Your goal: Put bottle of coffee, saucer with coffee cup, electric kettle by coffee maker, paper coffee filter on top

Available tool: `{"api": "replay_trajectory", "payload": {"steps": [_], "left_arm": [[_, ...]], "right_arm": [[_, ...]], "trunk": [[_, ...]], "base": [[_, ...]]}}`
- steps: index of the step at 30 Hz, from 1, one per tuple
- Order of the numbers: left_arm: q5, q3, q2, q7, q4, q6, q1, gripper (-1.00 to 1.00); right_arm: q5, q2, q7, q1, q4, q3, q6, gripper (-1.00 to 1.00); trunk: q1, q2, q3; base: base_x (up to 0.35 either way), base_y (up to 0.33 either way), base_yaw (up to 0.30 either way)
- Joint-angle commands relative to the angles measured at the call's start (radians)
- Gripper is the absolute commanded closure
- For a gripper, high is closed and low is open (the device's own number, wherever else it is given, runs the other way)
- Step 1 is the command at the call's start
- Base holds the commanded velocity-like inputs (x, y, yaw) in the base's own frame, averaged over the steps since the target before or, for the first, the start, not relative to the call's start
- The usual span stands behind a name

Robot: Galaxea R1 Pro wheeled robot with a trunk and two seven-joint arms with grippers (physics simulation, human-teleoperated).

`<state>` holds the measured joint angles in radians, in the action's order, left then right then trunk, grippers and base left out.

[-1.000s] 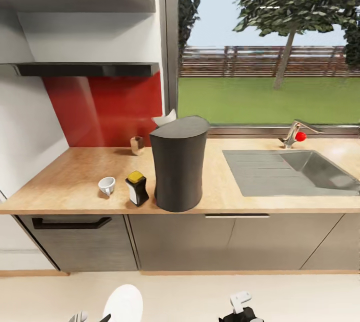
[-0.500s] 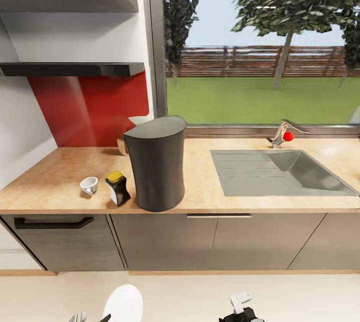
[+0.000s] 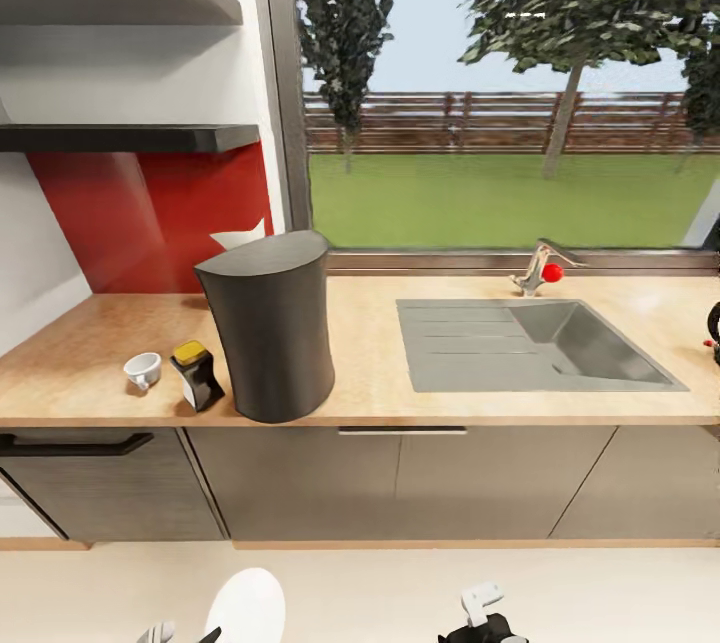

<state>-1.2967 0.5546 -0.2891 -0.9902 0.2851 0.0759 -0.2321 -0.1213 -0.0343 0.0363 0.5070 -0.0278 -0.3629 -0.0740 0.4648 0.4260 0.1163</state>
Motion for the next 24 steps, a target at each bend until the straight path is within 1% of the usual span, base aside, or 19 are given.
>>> {"api": "replay_trajectory", "payload": {"steps": [1, 15, 18, 24], "left_arm": [[-0.006, 0.008, -0.001, 0.001, 0.0, 0.01, -0.001, 1.0], [-0.006, 0.008, -0.002, -0.002, 0.0, 0.01, -0.001, 1.0], [-0.006, 0.008, -0.002, -0.002, 0.0, 0.01, -0.001, 1.0], [-0.007, 0.007, 0.004, 0.0, 0.021, 0.006, -0.003, 1.0]], "right_arm": [[-0.011, 0.0, 0.004, 0.002, 0.002, -0.006, -0.004, -1.0], [-0.011, -0.001, 0.005, 0.001, 0.001, -0.006, -0.004, -1.0], [-0.011, -0.001, 0.004, 0.002, 0.001, -0.007, -0.004, -1.0], [-0.011, -0.002, 0.004, 0.001, 0.002, -0.007, -0.004, -1.0]], "trunk": [[0.001, 0.002, 0.002], [0.001, 0.002, 0.002], [0.001, 0.002, 0.002], [0.001, 0.002, 0.002]], "base": [[0.0, -0.273, 0.0], [0.0, -0.273, 0.002], [0.0, -0.273, 0.148], [0.02, -0.273, 0.254]]}}
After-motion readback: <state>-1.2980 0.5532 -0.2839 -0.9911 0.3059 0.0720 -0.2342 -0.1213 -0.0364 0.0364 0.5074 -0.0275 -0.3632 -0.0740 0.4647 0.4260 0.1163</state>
